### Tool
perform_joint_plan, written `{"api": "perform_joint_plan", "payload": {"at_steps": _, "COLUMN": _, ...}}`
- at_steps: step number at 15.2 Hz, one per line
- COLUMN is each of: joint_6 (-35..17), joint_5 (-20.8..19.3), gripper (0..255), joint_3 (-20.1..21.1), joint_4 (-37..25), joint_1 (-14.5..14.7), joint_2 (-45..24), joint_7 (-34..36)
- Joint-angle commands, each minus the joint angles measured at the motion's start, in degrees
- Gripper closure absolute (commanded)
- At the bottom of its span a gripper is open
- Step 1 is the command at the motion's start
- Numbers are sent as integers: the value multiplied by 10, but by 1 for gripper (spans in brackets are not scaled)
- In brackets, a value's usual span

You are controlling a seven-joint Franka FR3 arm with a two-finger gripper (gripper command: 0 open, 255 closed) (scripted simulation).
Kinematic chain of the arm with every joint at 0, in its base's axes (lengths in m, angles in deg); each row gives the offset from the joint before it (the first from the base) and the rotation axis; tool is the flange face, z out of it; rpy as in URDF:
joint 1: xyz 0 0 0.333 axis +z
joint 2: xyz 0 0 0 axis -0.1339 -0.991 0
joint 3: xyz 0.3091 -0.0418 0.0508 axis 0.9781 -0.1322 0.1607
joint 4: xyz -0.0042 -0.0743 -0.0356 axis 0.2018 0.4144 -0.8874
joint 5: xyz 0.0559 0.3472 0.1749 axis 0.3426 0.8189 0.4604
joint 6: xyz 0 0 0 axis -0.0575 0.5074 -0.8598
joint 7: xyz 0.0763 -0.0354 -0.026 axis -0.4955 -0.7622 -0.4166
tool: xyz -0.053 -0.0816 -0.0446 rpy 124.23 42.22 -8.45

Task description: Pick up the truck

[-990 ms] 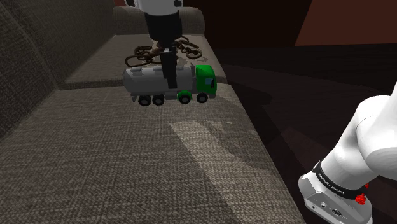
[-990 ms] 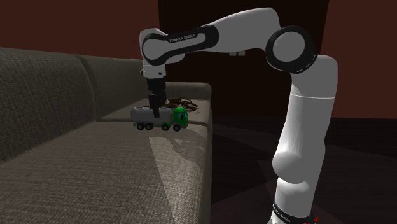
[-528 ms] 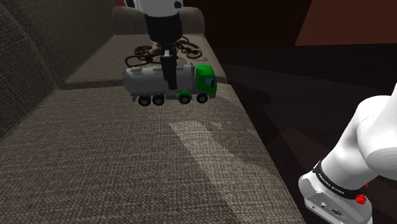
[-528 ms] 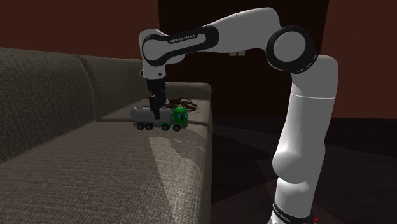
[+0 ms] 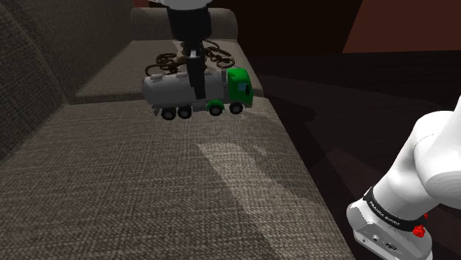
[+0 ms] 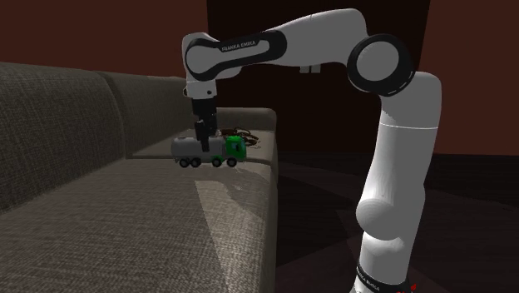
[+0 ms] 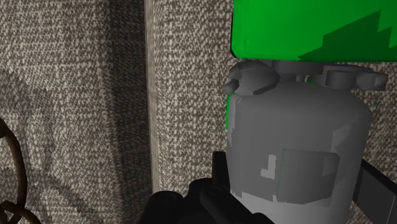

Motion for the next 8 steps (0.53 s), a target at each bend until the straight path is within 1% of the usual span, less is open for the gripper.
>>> {"api": "perform_joint_plan", "payload": {"at_steps": 1, "joint_6": 17, "joint_5": -1, "gripper": 255, "joint_3": 0, "joint_4": -19, "joint_1": 0, "joint_2": -2, "joint_7": 0}}
{"api": "perform_joint_plan", "payload": {"at_steps": 8, "joint_6": 74, "joint_5": -5, "gripper": 255, "joint_3": 2, "joint_4": -87, "joint_1": 2, "joint_2": -14, "joint_7": -1}}
